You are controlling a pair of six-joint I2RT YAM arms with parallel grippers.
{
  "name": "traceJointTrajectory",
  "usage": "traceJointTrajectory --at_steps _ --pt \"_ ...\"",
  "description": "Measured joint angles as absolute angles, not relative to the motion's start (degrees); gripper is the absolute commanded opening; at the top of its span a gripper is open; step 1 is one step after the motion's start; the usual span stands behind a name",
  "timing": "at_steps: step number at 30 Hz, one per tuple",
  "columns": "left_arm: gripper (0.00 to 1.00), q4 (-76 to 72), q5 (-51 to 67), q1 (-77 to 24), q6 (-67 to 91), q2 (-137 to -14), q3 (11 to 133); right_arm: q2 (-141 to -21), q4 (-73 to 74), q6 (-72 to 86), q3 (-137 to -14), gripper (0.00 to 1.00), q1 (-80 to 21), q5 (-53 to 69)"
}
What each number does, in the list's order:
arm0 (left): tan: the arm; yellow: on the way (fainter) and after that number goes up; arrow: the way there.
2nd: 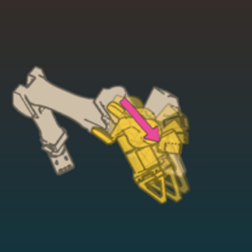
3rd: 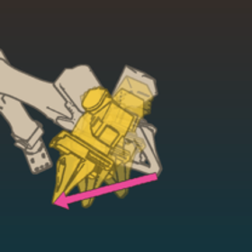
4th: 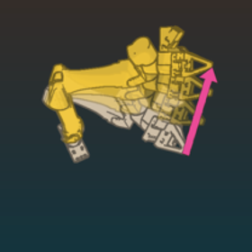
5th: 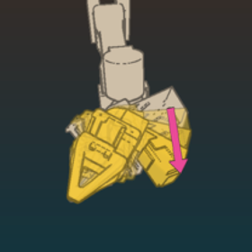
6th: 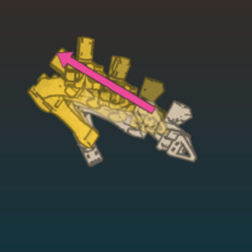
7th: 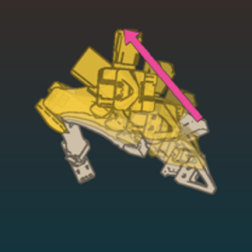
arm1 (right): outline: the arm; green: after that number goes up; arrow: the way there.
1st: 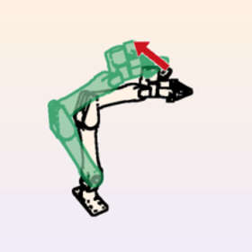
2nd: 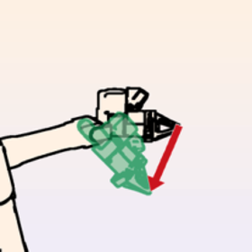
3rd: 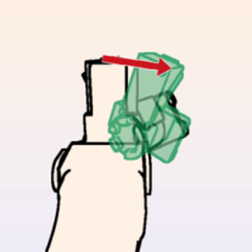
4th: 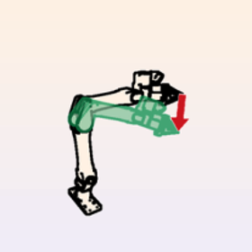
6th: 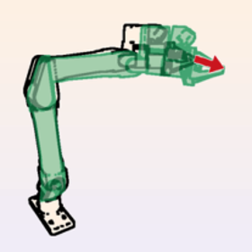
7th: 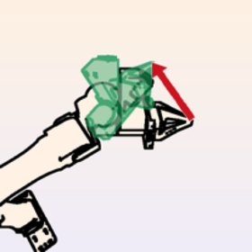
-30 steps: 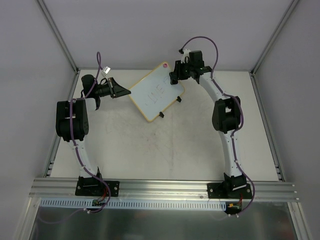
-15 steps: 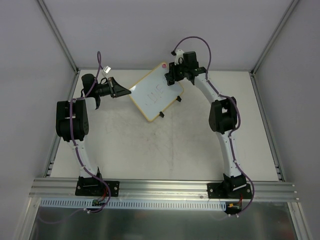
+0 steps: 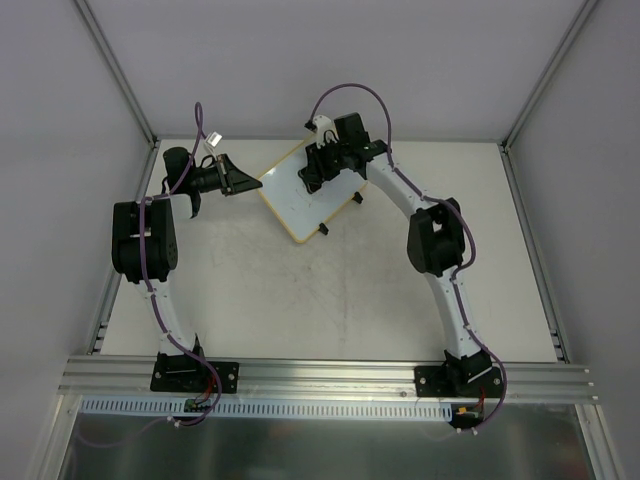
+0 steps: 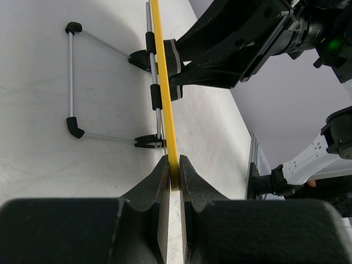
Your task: Erase the whiteboard
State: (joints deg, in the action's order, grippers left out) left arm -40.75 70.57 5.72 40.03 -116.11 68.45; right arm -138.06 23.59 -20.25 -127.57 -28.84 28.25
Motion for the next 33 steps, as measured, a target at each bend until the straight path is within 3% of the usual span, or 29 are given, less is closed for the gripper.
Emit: traceJointTrajectory --at_steps 8,20,27,33 --pt "0.0 -40.62 70.52 5.67 39.7 -116.11 68.47 -138.41 25.12 -18.28 -128.88 0.0 -27.88 28.51" --pt "0.0 -40.45 70.54 5.61 39.64 -116.11 68.53 -140.16 20.99 -11.73 -130.89 0.0 -23.73 17.47" --pt "0.0 -40.36 70.59 5.61 39.59 -116.11 68.53 -140.2 11.25 -11.07 -129.69 0.0 -23.49 11.79" --pt "0.0 -40.01 70.57 5.43 39.62 -116.11 68.53 -138.91 -4.4 -9.56 -121.38 0.0 -23.24 10.9"
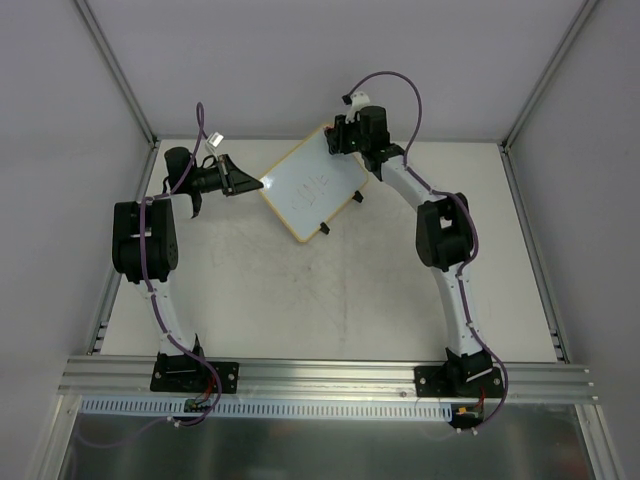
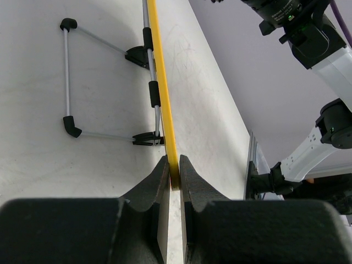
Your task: Erase the whiteboard
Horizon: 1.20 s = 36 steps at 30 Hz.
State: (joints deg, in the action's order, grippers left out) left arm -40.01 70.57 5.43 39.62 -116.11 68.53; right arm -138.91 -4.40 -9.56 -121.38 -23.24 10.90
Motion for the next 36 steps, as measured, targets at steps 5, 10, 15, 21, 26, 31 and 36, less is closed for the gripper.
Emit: traceJointTrajectory --at_steps 5,10,15,21,26,31,36 --pt "0.0 -39.99 70.59 5.3 39.55 -116.05 68.53 -138.93 -12.23 -6.0 -121.1 0.0 -22.15 9.5" --pt "0.0 -40.01 70.54 5.19 39.4 -116.03 68.53 -138.93 -22.04 -2.26 -116.97 0.0 -20.45 9.41" --pt "0.0 -40.01 70.54 5.19 39.38 -116.03 68.53 -138.93 -26.65 0.54 -114.72 0.0 -19.73 10.33" --pt "0.0 -40.01 70.54 5.19 39.4 -116.01 68.53 -136.75 -38.94 4.25 -103.15 0.0 -19.55 12.47" --pt "0.0 -40.01 70.54 5.19 39.38 -115.98 68.53 -134.96 -46.41 6.35 -97.14 0.0 -19.22 14.98" --pt "0.0 -40.01 70.54 5.19 39.35 -115.98 68.53 -134.93 -49.89 7.79 -96.27 0.0 -19.27 17.45" --pt "0.0 -40.01 70.54 5.17 39.35 -115.98 68.53 -134.93 -50.74 7.92 -96.29 0.01 -19.42 18.83"
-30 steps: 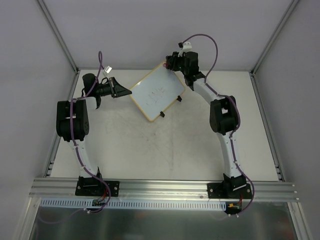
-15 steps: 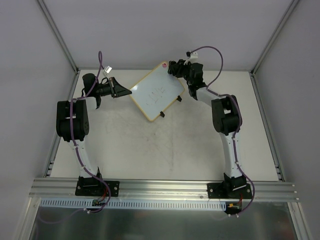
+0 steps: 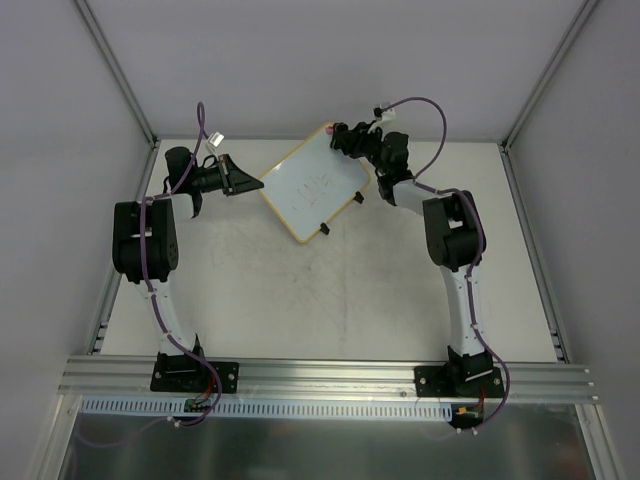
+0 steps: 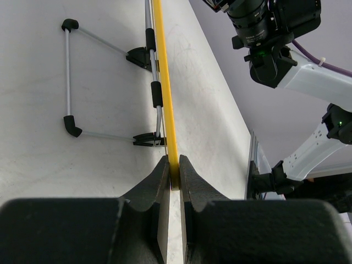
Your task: Erase the whiteboard
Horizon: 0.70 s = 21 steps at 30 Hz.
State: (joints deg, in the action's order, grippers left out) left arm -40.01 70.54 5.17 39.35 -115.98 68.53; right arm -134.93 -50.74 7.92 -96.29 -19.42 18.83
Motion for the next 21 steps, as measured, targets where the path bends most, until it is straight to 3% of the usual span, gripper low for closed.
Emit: traceJointTrajectory --at_steps 21 --pt "0.0 -39.99 70.54 5.17 39.35 -115.94 68.53 -134.96 -45.6 0.27 -98.39 0.0 -21.3 18.04"
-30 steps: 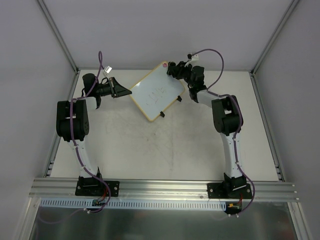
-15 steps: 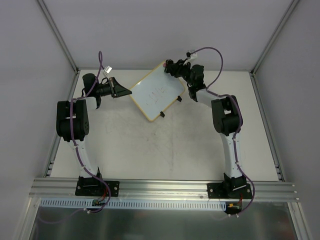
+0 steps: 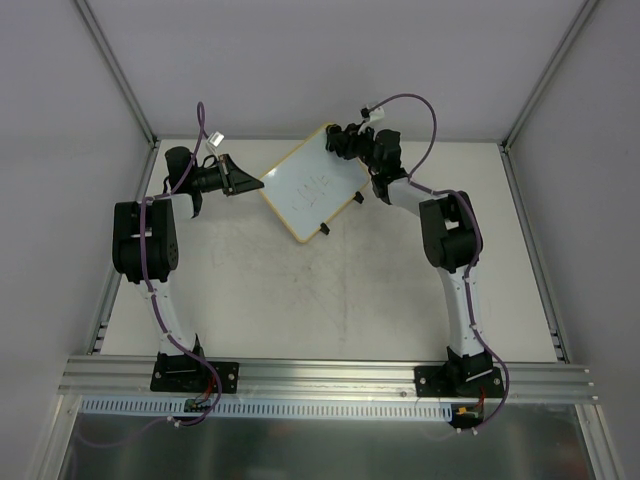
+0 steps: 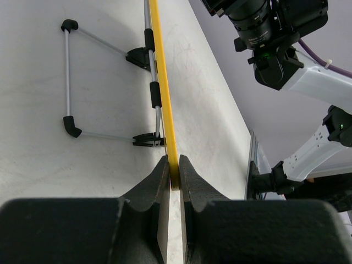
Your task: Erase the whiteboard
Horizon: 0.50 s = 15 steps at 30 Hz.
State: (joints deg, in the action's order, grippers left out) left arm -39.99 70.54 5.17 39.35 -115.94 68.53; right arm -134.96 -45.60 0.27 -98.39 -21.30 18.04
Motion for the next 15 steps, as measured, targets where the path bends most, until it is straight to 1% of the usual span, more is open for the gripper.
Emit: traceJointTrajectory --at_steps 9,15 --pt "0.0 -40.01 70.5 4.95 39.35 -115.81 68.53 -134.96 -44.73 -1.72 -98.43 0.0 -21.3 18.04" --pt "0.0 -40.03 70.48 4.93 39.35 -115.79 68.53 -133.01 -45.1 -2.44 -94.67 0.0 -20.69 18.79"
